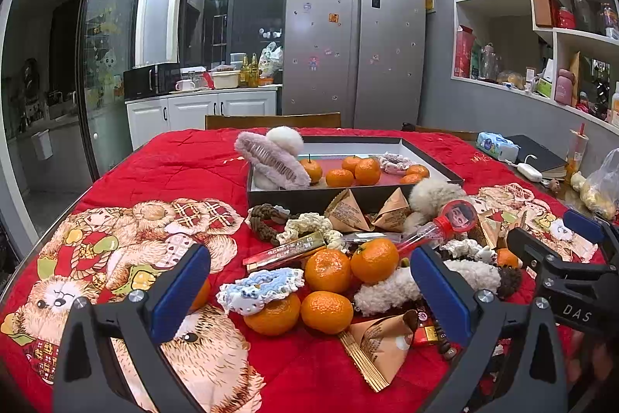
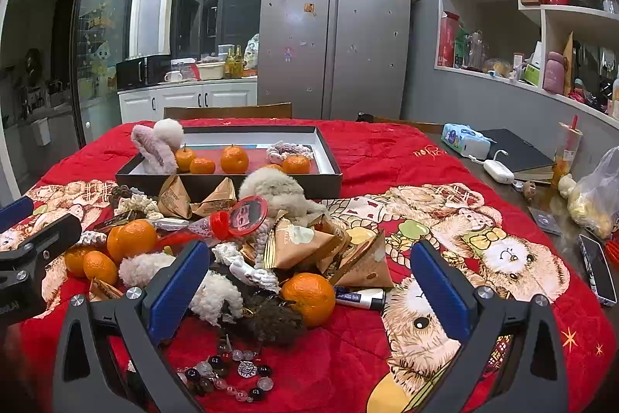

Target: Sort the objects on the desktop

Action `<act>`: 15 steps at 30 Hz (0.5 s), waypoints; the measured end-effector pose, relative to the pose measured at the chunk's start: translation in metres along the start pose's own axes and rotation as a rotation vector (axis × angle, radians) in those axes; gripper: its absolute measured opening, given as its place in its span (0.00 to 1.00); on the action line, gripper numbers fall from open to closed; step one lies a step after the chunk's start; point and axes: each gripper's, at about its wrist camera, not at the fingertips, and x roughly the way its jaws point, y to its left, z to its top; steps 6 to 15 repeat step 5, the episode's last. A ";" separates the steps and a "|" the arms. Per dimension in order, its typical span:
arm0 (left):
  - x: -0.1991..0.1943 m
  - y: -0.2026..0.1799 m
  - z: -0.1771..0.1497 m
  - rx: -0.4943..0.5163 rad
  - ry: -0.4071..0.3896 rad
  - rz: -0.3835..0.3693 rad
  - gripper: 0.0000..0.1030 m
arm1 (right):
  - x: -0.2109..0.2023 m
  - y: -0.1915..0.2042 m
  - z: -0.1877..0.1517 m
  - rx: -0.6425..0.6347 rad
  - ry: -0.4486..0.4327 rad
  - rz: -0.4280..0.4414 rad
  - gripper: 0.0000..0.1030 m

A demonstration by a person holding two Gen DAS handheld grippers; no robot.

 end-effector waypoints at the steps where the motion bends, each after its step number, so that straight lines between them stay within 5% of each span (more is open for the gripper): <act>1: 0.000 0.000 0.000 0.001 -0.001 0.002 1.00 | 0.000 0.000 0.000 0.000 -0.001 0.000 1.00; 15: -0.001 -0.001 0.000 0.002 -0.002 0.000 1.00 | 0.000 0.000 0.000 0.002 0.000 0.000 1.00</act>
